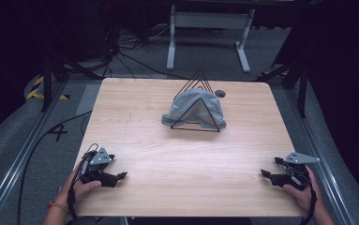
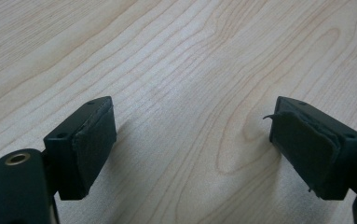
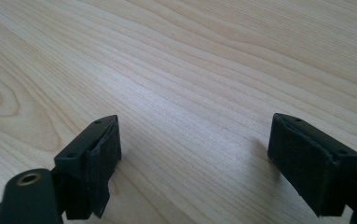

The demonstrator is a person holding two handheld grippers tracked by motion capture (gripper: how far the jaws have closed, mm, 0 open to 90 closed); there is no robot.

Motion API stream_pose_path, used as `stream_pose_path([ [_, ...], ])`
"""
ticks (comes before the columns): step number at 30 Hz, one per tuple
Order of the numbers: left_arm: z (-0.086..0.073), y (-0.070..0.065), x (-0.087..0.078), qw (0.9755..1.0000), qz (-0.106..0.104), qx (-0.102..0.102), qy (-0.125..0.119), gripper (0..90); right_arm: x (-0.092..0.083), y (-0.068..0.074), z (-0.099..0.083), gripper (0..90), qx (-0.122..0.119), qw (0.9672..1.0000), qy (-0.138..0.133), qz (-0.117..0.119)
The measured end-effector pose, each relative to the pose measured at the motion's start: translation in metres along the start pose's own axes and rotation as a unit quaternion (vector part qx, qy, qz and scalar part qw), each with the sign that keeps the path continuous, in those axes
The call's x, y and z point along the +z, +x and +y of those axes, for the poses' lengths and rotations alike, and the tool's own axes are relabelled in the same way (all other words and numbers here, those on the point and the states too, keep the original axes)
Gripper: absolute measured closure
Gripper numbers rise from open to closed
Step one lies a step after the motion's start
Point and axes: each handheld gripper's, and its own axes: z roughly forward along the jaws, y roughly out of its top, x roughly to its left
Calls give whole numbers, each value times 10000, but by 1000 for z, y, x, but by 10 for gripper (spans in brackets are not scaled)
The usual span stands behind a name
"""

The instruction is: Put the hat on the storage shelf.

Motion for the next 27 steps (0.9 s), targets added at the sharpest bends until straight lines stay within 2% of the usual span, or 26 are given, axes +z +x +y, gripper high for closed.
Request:
stream_pose_path([
  [11, 0, 0, 0, 10000, 45, -55, 24, 135, 0, -1, 0, 164, 105, 9999, 8, -135],
  [19, 1, 2, 0, 9999, 63, -33, 110, 101, 0, -1, 0, 161, 133, 9998, 14, -166],
  [20, 1, 1, 1, 9999, 66, -85, 107, 101, 0, -1, 0, 161, 131, 9998, 14, -169],
  [27, 1, 1, 2, 9998, 126, -124, 107, 75, 0, -1, 0, 161, 136, 9998, 11, -172],
])
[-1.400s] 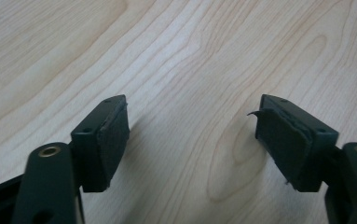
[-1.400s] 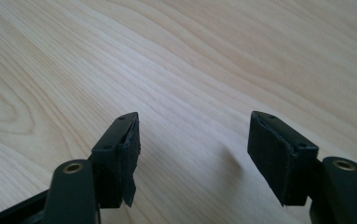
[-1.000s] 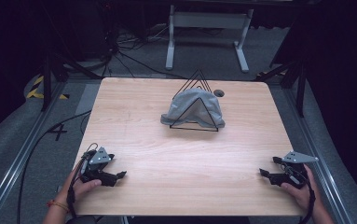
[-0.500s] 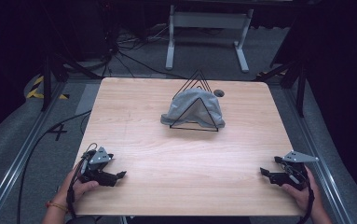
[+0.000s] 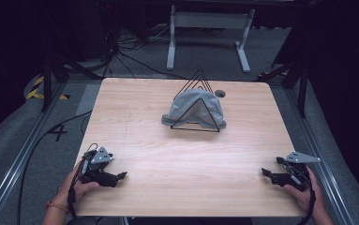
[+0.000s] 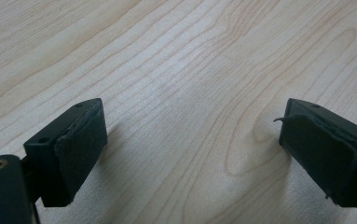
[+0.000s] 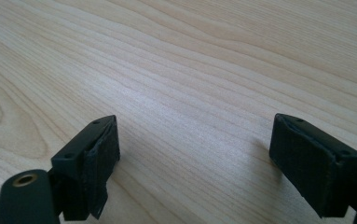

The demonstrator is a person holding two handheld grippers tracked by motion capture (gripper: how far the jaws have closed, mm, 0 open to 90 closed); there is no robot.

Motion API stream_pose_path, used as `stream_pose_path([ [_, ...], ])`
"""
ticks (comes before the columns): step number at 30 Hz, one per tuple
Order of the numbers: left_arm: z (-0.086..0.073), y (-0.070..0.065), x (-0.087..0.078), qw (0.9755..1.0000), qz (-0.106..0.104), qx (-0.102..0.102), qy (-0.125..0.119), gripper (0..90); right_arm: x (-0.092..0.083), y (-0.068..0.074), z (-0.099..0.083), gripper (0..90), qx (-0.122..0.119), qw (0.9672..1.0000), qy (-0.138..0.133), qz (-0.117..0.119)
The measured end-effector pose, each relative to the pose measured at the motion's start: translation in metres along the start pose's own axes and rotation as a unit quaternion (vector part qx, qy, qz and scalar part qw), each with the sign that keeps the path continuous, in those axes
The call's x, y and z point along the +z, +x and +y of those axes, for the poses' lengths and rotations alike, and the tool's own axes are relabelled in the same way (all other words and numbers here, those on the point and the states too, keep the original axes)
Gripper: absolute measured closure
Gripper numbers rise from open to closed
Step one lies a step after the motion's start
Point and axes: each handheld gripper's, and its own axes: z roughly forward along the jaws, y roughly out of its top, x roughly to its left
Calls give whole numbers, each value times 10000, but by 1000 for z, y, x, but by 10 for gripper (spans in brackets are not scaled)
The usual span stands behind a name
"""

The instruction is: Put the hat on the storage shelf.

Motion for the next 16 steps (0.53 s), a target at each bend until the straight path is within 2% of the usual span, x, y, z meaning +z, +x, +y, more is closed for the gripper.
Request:
stream_pose_path([
  [13, 1, 1, 1, 10000, 32, 4, 33, 52, 0, 0, 0, 160, -4, 10000, 3, -5],
  [15, 2, 1, 0, 9999, 26, 12, 97, 48, 0, 0, 0, 160, -4, 10000, 4, -6],
  [16, 1, 0, 1, 10000, 4, -33, 76, 45, 0, 0, 0, 160, -4, 10000, 2, -7],
])
